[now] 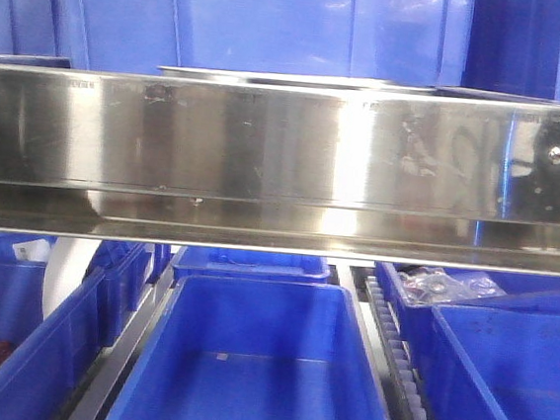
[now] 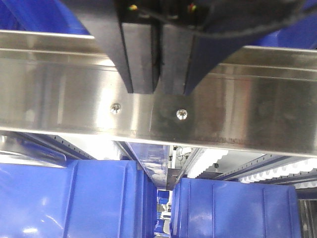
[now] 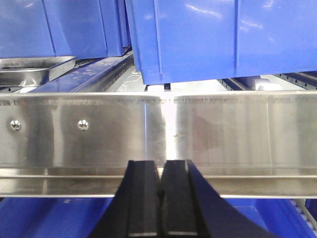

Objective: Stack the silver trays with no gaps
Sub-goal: 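Raise both grippers from the shelf edge toward the small silver tray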

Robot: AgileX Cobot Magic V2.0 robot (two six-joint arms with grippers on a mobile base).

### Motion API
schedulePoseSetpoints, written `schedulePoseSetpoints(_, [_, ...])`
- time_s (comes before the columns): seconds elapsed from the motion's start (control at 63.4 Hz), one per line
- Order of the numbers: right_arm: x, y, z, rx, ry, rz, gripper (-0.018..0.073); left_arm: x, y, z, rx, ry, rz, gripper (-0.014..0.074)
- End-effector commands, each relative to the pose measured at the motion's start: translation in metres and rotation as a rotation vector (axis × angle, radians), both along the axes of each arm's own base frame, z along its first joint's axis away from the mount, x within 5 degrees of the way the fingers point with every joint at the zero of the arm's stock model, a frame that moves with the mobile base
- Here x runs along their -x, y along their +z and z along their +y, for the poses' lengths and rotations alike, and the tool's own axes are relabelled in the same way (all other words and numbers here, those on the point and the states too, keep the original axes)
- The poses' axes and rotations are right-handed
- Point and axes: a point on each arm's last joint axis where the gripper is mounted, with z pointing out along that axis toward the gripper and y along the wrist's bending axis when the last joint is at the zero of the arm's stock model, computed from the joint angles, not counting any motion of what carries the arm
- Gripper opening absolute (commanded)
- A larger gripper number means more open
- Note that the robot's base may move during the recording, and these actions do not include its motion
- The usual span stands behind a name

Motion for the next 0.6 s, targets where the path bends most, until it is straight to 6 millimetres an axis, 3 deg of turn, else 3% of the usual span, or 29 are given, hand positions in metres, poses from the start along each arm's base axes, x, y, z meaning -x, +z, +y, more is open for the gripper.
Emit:
schedulePoseSetpoints(0.0, [0.0016,0.0081,-0.0003,0.020,-0.004,-0.098,0.0050,0.0037,0.0112,0.0013,0.020,0.010,-0.125,-0.0047])
schedulePoseSetpoints(0.584, [0.0019,0.0110,-0.0004,0.019,-0.005,-0.129,0.0050,0.0039,0.0122,0.0015,0.040,0.011,-0.135,-0.0047])
